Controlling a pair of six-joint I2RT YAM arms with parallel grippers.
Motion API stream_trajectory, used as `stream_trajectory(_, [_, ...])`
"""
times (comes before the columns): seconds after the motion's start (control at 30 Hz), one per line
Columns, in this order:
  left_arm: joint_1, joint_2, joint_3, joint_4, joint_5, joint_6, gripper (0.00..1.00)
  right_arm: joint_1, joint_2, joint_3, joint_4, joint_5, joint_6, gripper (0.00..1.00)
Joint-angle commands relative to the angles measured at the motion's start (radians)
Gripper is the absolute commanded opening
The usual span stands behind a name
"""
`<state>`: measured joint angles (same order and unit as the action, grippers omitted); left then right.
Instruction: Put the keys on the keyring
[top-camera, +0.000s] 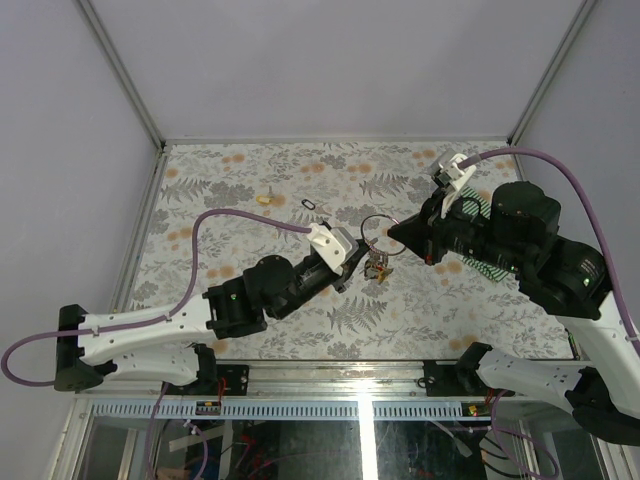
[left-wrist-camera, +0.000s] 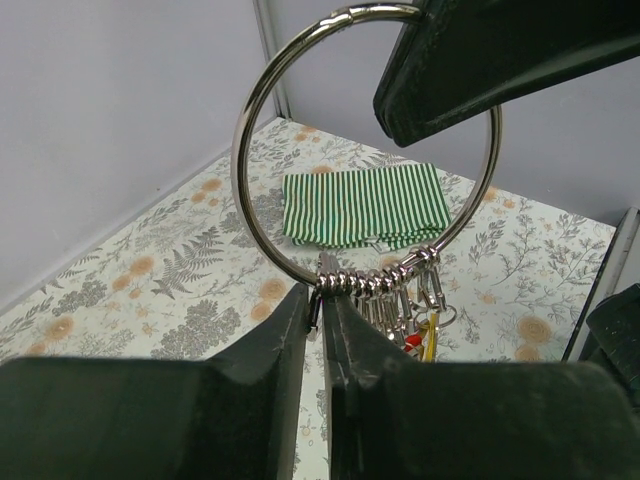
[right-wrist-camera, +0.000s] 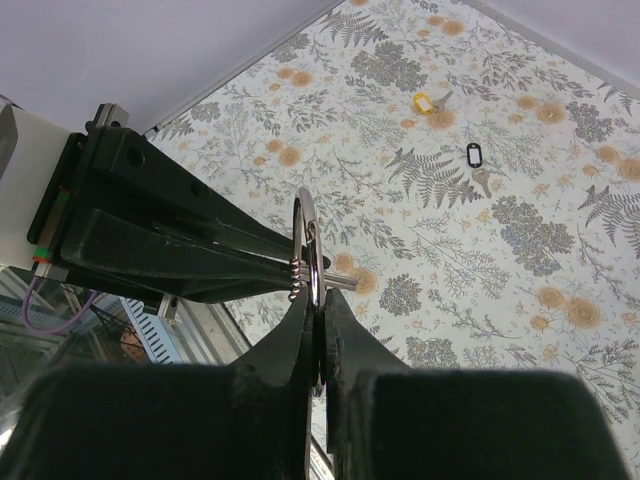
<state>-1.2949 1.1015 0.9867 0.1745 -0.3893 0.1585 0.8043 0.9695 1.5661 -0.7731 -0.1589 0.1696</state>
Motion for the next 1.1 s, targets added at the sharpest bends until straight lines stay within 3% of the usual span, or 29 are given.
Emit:
stream_trajectory(0.0, [-0.004,0.001,0.039,0.091,-0.008,0.009,0.1,0.002,-0.017,0.009,0.08,-0.016,0.016,0.0])
stream_trajectory(0.23, [-0.005,-0.013,0.036,0.076,-0.006,0.01,0.0,0.003,-0.019,0.008,0.077,-0.005,0.006,0.0])
stream_trajectory(0.63, [-0.004,-0.013,0.089,-0.09,-0.031,0.036,0.01,0.003,-0.026,0.007,0.056,0.053,-0.022,0.0])
stream_trajectory(0.73, [-0.004,-0.012,0.102,-0.139,-0.029,0.054,0.04,0.003,-0.023,-0.002,0.059,0.051,-0.024,0.03])
stream_trajectory(0.83, [-0.004,0.004,0.143,-0.234,-0.037,0.082,0.0,0.002,-0.024,-0.013,0.07,0.046,-0.022,0.08])
stream_trajectory(1.07, [-0.004,-0.015,0.196,-0.407,-0.043,0.123,0.0,0.003,-0.039,-0.047,0.1,0.057,-0.024,0.2])
